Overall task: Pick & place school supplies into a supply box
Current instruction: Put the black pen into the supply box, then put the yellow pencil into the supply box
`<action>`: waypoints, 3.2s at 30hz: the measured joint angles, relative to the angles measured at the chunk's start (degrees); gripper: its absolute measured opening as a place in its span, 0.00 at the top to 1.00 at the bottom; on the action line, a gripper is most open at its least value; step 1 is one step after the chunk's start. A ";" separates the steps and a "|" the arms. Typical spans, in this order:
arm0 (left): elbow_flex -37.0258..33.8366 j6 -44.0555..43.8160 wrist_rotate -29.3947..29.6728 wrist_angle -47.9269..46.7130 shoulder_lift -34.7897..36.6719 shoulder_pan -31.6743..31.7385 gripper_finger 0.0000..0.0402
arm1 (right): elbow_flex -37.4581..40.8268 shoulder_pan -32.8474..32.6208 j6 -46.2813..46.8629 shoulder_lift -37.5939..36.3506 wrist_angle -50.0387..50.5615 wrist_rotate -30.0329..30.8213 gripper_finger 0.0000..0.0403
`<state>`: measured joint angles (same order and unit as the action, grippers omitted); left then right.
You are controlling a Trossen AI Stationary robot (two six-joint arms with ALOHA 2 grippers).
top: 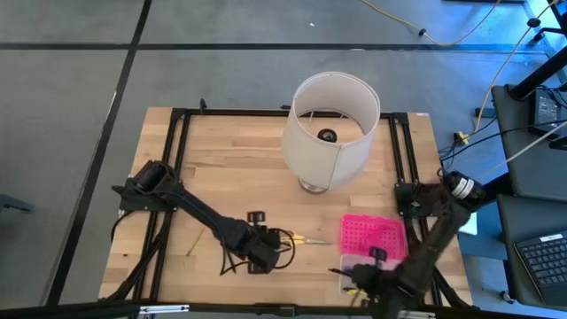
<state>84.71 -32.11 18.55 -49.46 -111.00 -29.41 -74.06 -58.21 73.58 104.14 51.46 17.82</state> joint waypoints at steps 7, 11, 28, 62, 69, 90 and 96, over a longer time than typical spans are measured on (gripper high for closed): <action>0.00 -9.27 3.85 -6.74 0.00 -2.08 0.67 | 0.00 -7.75 15.93 -0.09 4.08 2.79 0.89; -0.02 -18.73 5.87 -15.56 0.00 -3.53 0.68 | 0.65 -9.97 20.10 -0.11 5.04 2.92 0.89; -12.23 -52.26 -2.92 -26.42 2.87 -10.95 0.75 | 8.66 -10.27 20.40 -0.11 4.11 0.02 0.83; -30.99 -84.10 -18.26 -7.05 23.06 -19.36 0.60 | 8.66 -10.23 20.40 -0.11 4.66 -0.04 0.60; -30.99 -83.31 -16.79 -2.91 23.04 -20.82 0.45 | 8.66 -10.23 20.33 -0.11 4.68 0.00 0.60; -30.99 -91.24 -23.25 -1.92 13.99 -25.68 0.47 | 8.63 -10.21 20.44 -0.09 4.68 0.13 0.60; -31.42 -91.22 -23.21 -2.43 13.49 -25.64 0.47 | 8.63 -10.21 20.44 -0.09 4.62 0.13 0.60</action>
<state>53.28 -123.33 -4.67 -51.89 -97.51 -55.05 -65.43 -68.42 94.02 104.05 56.08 17.96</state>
